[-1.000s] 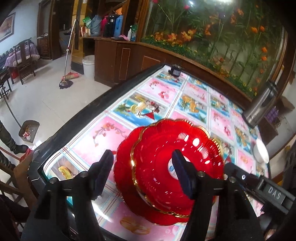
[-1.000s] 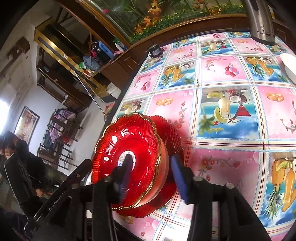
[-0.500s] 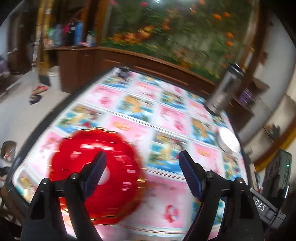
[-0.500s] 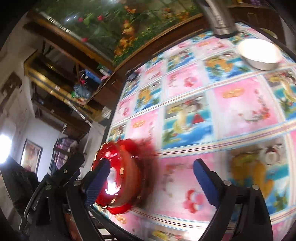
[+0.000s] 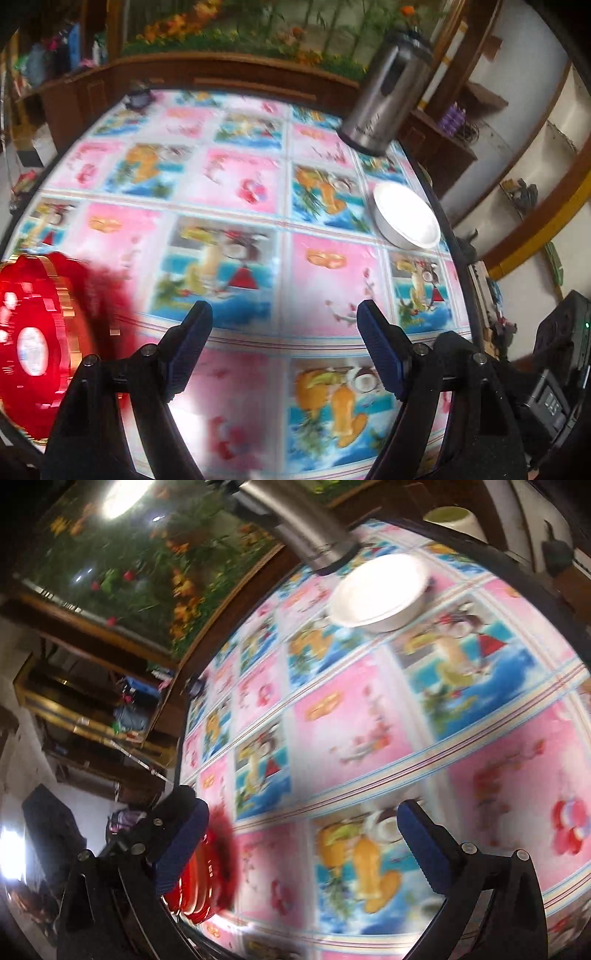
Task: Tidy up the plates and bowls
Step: 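Move both grippers to the small white bowl beside the thermos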
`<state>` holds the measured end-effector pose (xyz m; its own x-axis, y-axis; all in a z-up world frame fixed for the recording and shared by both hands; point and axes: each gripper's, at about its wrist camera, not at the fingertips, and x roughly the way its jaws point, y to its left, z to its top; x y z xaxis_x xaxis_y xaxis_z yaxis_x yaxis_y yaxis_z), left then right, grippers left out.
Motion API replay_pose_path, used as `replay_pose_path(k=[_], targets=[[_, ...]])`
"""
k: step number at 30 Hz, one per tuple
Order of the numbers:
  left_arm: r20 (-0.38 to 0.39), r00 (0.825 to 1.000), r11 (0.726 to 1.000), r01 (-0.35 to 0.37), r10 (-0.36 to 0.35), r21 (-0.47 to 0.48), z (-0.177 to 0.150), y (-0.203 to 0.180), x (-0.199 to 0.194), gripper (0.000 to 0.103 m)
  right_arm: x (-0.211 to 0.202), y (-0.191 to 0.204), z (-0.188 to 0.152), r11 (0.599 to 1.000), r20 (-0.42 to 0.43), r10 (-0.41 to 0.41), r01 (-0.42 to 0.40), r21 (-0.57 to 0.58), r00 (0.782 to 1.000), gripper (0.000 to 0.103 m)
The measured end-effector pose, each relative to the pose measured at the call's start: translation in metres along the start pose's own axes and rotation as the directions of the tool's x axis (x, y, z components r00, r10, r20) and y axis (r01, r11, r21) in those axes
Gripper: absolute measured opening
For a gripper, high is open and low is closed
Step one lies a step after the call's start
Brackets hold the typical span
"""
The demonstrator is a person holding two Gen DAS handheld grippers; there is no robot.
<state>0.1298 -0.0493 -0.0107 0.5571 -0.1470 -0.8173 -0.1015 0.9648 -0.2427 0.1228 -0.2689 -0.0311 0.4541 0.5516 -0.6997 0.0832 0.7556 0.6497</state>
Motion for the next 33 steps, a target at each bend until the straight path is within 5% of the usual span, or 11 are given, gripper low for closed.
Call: replay_pose_path(k=[22,33], targets=[[-0.048,0.999,1.000,0.014,-0.013,0.027,0.066,-0.086,0.102,0.080,-0.014,-0.080,0.117,0.981,0.111,0.035,-0.056,0.186,0.993,0.102],[-0.056,0.998,1.000,-0.004,0.005,0.020,0.084,-0.102,0.148,0.080,0.022,-0.100,0.163,0.979,0.113,0.002,-0.026,0.204,0.994,0.067]])
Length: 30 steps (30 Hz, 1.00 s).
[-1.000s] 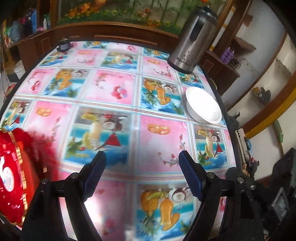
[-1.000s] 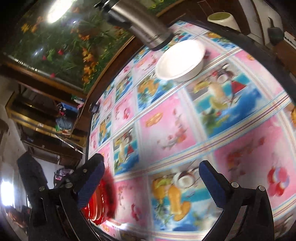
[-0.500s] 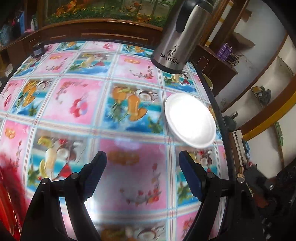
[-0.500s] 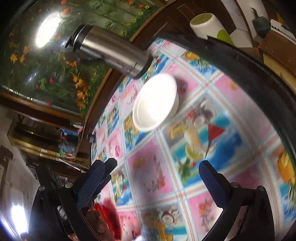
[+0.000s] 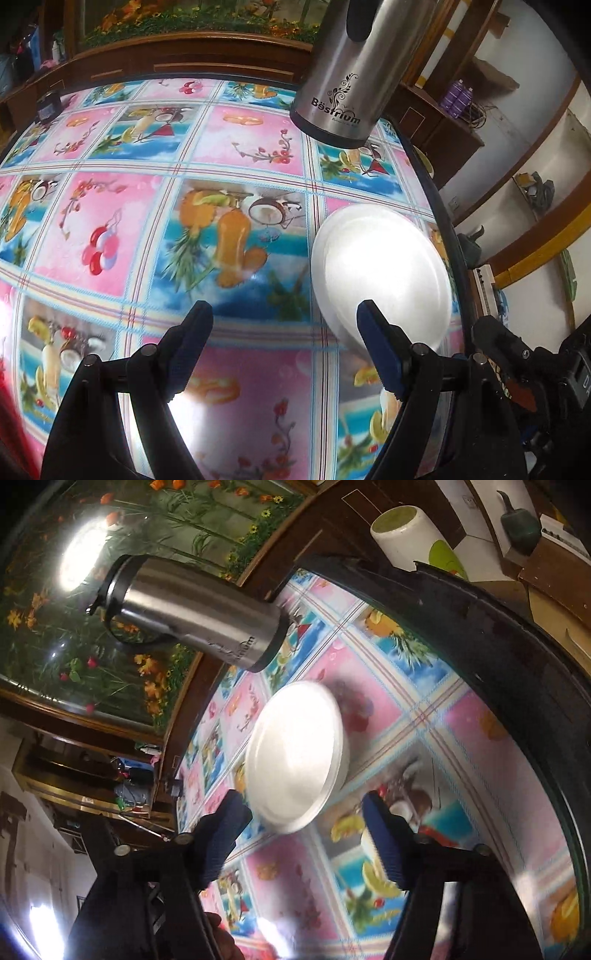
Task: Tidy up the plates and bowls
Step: 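Move both grippers to the small white bowl beside the thermos, then close both grippers on the rim of the small white bowl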
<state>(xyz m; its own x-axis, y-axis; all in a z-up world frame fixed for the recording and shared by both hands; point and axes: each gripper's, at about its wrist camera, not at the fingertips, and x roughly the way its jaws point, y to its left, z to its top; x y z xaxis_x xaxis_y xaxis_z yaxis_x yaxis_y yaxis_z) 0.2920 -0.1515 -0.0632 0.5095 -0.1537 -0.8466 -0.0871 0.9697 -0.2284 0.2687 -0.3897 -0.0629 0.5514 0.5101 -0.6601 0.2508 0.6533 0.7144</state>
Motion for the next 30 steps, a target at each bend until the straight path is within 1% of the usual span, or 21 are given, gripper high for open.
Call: replay_pose_path(k=[2,4,6,8,9,11,13,15,17,19,20,21,22,24,25,30], targets=[[-0.003,1.000,1.000,-0.001,0.001,-0.004,0.002,-0.002,0.006,0.080,0.005,-0.002,0.004,1.000,-0.002,-0.007,0.007,-0.001,1.000,0.064],[-0.004,1.000,1.000,-0.004,0.004,-0.007,0.003,-0.003,0.011,0.080,0.011,-0.004,0.007,1.000,-0.005,-0.014,0.014,0.004,1.000,0.063],[0.000,1.000,1.000,-0.011,0.011,-0.012,0.004,-0.003,0.015,0.077,0.016,-0.004,0.011,1.000,-0.004,-0.020,0.020,0.001,1.000,0.062],[0.004,1.000,1.000,-0.027,0.027,-0.003,0.005,-0.004,0.019,0.058,0.019,-0.004,0.013,1.000,0.000,-0.029,0.029,-0.007,1.000,0.057],[0.000,1.000,1.000,-0.028,0.028,-0.004,0.005,-0.005,0.021,0.052,0.022,-0.004,0.015,0.999,0.002,-0.039,0.039,-0.012,0.999,0.056],[-0.010,1.000,1.000,-0.023,0.023,-0.012,0.006,-0.004,0.025,0.050,0.026,-0.004,0.017,0.999,0.000,-0.047,0.047,-0.010,0.999,0.053],[-0.011,1.000,1.000,-0.025,0.025,-0.012,0.006,-0.004,0.027,0.045,0.031,-0.005,0.017,0.999,-0.009,-0.050,0.050,-0.008,0.999,0.050],[-0.014,0.999,1.000,-0.031,0.031,-0.002,0.005,-0.005,0.030,0.033,0.034,-0.006,0.017,0.998,-0.003,-0.060,0.059,-0.010,0.998,0.049],[-0.020,0.999,1.000,-0.031,0.031,0.002,0.005,-0.005,0.032,0.028,0.036,-0.005,0.017,0.997,-0.004,-0.079,0.079,-0.019,0.997,0.040],[-0.010,1.000,1.000,-0.023,0.023,0.008,0.005,-0.006,0.030,0.027,0.040,-0.006,0.017,0.996,-0.015,-0.088,0.087,-0.022,0.996,0.033],[-0.007,1.000,1.000,-0.017,0.017,0.012,0.005,-0.007,0.029,0.023,0.041,-0.007,0.016,0.996,-0.017,-0.090,0.090,-0.021,0.996,0.027],[-0.009,1.000,1.000,-0.005,0.005,0.025,0.005,-0.009,0.027,0.014,0.041,-0.007,0.016,0.995,-0.017,-0.097,0.096,-0.024,0.995,0.024],[-0.009,1.000,0.999,-0.002,0.003,0.040,0.004,-0.012,0.026,0.011,0.042,-0.007,0.016,0.995,-0.016,-0.100,0.100,-0.029,0.995,0.018],[0.003,1.000,0.998,-0.011,0.011,0.067,0.003,-0.017,0.021,0.010,0.041,-0.005,0.013,0.994,-0.015,-0.103,0.102,-0.041,0.995,0.010],[0.003,1.000,0.998,-0.010,0.010,0.068,0.003,-0.017,0.020,0.010,0.040,-0.004,0.012,0.993,-0.011,-0.110,0.109,-0.049,0.994,0.009],[-0.009,1.000,0.998,0.007,-0.006,0.068,-0.001,-0.014,0.014,0.009,0.034,-0.006,0.005,0.993,-0.009,-0.110,0.110,-0.050,0.994,0.009]])
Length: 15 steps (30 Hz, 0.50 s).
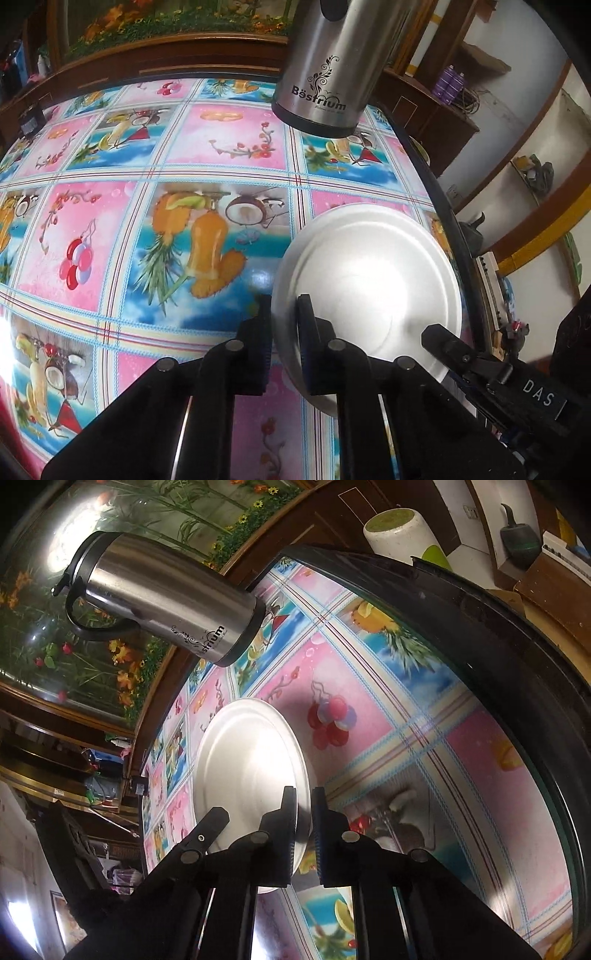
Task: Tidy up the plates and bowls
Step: 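Close both grippers on the rim of the small white bowl, then lift the white bowl and carry it over the red dish stack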
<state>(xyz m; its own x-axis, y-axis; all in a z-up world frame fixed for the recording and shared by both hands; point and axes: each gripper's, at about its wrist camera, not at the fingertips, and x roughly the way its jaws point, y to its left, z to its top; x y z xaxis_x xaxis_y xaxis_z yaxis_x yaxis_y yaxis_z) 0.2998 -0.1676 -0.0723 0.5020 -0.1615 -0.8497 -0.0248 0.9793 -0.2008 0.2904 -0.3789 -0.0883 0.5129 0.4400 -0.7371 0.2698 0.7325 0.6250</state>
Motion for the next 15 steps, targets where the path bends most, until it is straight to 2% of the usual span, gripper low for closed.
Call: replay_pose_path(k=[6,15], targets=[[-0.028,0.999,0.999,0.046,-0.047,-0.024,-0.005,0.007,-0.012,0.008,-0.011,0.002,-0.011,1.000,-0.008,-0.005,0.005,-0.005,1.000,0.009],[-0.043,0.997,0.997,0.068,-0.070,-0.046,-0.029,0.020,-0.037,0.008,-0.031,0.007,-0.038,1.000,-0.020,-0.003,0.003,-0.020,1.000,0.009]])
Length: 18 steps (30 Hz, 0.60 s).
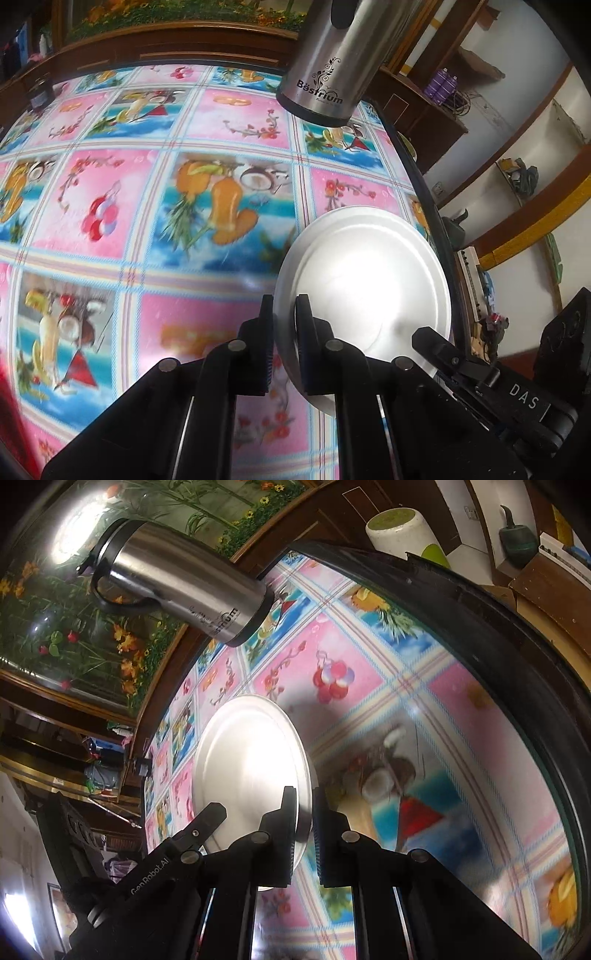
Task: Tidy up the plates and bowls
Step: 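Lift the white bowl and carry it over the red dish stack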
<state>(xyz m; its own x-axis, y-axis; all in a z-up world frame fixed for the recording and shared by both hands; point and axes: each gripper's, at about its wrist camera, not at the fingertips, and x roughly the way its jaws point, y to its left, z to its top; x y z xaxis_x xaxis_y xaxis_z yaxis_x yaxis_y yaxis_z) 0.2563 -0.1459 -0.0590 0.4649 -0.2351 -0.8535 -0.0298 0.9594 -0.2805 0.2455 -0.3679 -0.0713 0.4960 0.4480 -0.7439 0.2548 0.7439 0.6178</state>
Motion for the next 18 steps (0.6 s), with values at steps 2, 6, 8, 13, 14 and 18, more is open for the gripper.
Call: replay_pose_path(k=[2,6,8,13,14,18], targets=[[0.002,1.000,1.000,0.003,-0.003,-0.006,-0.005,0.004,-0.007,0.008,-0.004,0.002,-0.009,1.000,-0.003,0.000,0.000,-0.008,1.000,0.009],[0.010,1.000,1.000,0.005,-0.005,-0.013,-0.020,0.014,-0.024,0.008,-0.014,0.007,-0.029,1.000,-0.011,0.012,-0.012,-0.022,1.000,0.009],[0.014,1.000,1.000,0.003,-0.003,-0.016,-0.028,0.018,-0.031,0.008,-0.017,0.009,-0.036,0.999,-0.017,0.016,-0.017,-0.029,1.000,0.009],[0.025,1.000,1.000,-0.002,0.003,-0.031,-0.047,0.035,-0.050,0.008,-0.023,0.019,-0.059,0.998,-0.032,0.016,-0.018,-0.059,0.999,0.009],[0.027,1.000,0.999,-0.001,0.002,-0.033,-0.050,0.039,-0.053,0.008,-0.024,0.022,-0.064,0.998,-0.036,0.017,-0.019,-0.065,0.999,0.009],[0.047,0.999,0.999,-0.007,0.009,-0.043,-0.061,0.054,-0.069,0.008,-0.027,0.036,-0.083,0.995,-0.043,0.018,-0.022,-0.098,0.999,0.009]])
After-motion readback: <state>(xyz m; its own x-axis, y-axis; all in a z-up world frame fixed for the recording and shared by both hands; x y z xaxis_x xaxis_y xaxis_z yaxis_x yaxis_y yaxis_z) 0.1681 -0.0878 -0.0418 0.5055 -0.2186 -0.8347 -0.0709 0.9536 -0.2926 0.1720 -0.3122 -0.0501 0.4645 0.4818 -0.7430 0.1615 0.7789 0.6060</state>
